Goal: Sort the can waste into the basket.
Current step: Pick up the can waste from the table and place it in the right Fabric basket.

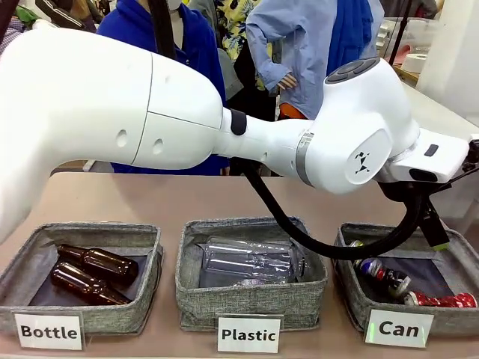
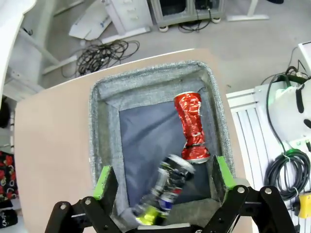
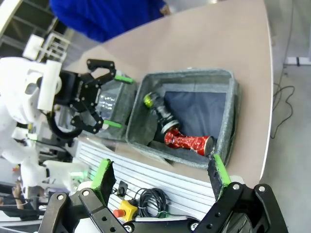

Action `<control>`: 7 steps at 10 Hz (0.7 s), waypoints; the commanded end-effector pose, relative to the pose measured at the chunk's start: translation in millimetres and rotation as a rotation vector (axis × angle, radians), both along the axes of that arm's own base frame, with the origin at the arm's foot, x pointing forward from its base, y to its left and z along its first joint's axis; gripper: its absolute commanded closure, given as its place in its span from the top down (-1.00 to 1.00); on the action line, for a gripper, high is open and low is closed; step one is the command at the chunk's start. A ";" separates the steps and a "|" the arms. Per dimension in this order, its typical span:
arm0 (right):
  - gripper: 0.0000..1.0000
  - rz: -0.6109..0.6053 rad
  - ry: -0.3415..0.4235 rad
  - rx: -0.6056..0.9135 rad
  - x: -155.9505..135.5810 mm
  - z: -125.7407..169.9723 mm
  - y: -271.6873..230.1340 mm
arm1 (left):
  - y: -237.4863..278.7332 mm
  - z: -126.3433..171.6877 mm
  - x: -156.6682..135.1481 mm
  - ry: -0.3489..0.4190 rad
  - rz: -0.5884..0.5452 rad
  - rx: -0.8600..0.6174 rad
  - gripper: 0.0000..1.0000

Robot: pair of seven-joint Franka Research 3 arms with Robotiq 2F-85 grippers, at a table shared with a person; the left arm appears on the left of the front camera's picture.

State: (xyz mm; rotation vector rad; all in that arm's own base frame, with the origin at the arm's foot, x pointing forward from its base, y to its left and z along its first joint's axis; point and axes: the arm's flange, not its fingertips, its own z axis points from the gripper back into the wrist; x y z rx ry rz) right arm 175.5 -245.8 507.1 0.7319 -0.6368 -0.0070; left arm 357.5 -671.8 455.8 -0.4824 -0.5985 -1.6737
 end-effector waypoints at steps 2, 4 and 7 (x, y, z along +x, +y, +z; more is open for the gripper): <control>1.00 -0.017 0.007 0.002 2.2 3.6 -1.5 | 6.8 3.2 0.5 -0.005 0.006 -0.024 1.00; 1.00 -0.017 0.007 0.002 2.2 3.6 -1.5 | 31.9 16.9 11.8 0.046 0.044 0.006 1.00; 1.00 0.078 0.050 0.045 45.4 1.9 25.7 | 131.1 39.1 26.8 0.258 0.109 0.090 1.00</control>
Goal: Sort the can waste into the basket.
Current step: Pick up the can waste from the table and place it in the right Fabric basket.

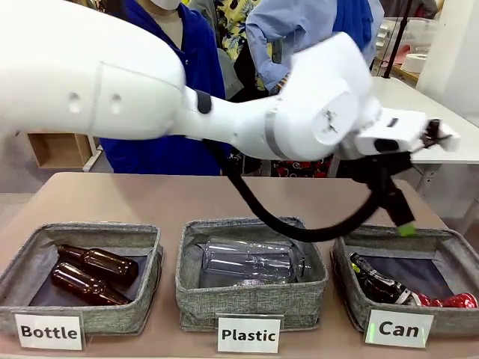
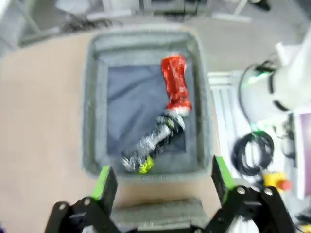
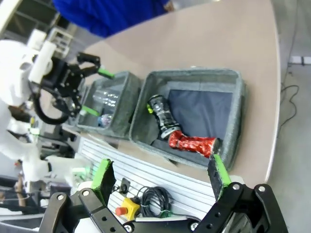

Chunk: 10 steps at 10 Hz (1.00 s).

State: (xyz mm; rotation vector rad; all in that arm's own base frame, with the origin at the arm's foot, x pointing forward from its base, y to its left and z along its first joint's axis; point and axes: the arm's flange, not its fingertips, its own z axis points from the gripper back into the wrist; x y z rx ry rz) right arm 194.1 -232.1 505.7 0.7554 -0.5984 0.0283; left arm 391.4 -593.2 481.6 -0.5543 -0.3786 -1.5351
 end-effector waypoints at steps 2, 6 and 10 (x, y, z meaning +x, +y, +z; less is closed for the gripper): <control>1.00 0.099 0.092 0.126 83.5 5.8 61.4 | 141.9 35.4 1.9 0.117 0.148 -0.033 1.00; 1.00 0.199 0.173 0.245 150.5 -8.6 183.9 | 308.4 38.2 20.8 0.248 0.380 -0.215 1.00; 1.00 0.334 0.245 0.525 179.0 -38.0 258.2 | 455.4 -12.6 22.9 0.579 0.696 -0.453 1.00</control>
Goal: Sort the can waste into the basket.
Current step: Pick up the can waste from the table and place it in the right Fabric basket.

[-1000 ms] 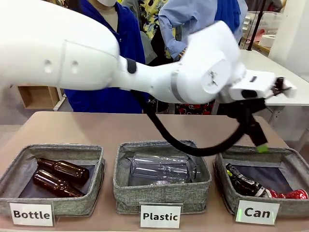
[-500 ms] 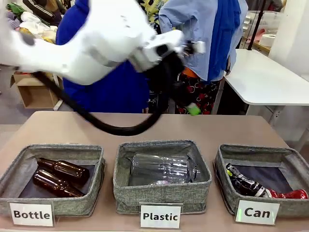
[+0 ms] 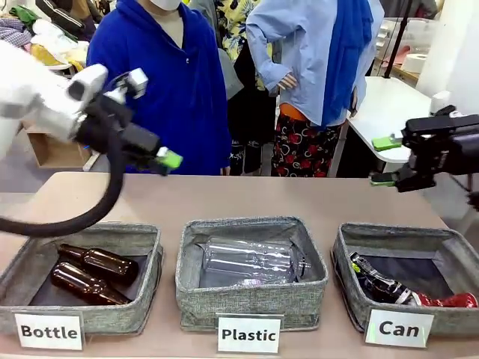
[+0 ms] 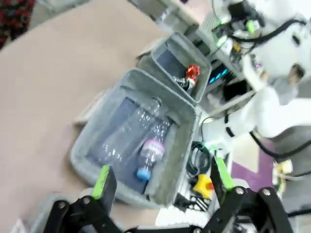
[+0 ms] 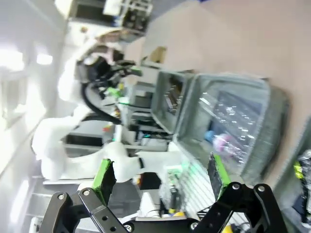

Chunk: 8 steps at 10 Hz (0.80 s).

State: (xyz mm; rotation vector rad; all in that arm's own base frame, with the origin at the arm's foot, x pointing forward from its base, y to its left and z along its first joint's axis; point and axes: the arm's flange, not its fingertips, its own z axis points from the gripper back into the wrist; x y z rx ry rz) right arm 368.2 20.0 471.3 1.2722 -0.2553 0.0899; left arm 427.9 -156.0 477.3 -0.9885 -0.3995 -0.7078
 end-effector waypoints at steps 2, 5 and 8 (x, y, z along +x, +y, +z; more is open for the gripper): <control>1.00 0.075 0.079 0.079 17.1 -22.7 20.9 | 89.7 -46.1 -30.5 0.184 0.190 -0.253 1.00; 1.00 0.061 0.102 0.075 11.7 -30.5 23.6 | 106.1 -59.7 -28.1 0.213 0.207 -0.226 1.00; 1.00 0.061 0.102 0.075 11.7 -30.5 23.6 | 106.1 -59.7 -28.1 0.213 0.207 -0.226 1.00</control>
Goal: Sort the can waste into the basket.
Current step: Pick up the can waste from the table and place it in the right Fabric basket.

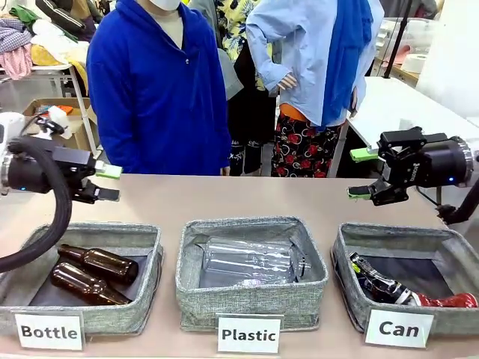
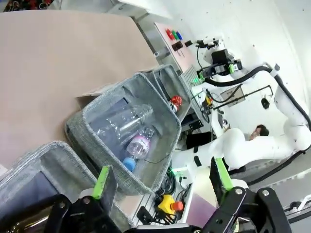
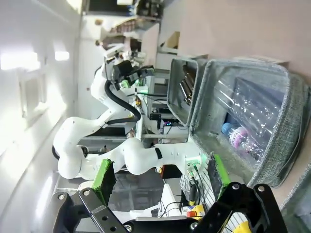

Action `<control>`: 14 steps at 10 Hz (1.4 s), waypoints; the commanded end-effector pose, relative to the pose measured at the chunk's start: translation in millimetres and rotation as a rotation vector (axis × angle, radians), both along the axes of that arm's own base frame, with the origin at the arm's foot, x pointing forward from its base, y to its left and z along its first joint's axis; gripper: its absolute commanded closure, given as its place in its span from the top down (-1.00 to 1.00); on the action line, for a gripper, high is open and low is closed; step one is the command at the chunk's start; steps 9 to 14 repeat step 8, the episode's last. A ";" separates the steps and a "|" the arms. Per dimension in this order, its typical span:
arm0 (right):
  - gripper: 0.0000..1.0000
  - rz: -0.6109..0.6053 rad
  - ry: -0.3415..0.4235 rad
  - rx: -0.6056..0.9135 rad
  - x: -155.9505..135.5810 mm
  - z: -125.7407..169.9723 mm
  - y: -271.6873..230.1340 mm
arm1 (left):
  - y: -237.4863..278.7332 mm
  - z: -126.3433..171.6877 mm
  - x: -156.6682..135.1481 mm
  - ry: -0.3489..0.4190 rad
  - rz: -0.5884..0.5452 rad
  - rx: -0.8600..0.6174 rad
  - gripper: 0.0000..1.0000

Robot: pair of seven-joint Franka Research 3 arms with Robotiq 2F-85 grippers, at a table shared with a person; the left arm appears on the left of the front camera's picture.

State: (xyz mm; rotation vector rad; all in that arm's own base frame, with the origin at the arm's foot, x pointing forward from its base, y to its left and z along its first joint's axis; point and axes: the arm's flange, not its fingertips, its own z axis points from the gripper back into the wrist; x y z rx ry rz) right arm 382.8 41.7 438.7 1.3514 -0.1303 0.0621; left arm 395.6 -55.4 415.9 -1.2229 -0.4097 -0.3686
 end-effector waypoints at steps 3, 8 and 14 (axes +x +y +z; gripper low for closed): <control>1.00 0.003 -0.006 0.003 -2.9 2.1 1.9 | 5.5 1.7 4.2 0.010 -0.005 0.022 1.00; 1.00 0.003 -0.006 0.003 -2.9 2.1 1.9 | 5.5 1.7 4.2 0.010 -0.005 0.022 1.00; 1.00 0.003 -0.006 0.003 -2.9 2.1 1.9 | 5.5 1.7 4.2 0.010 -0.005 0.022 1.00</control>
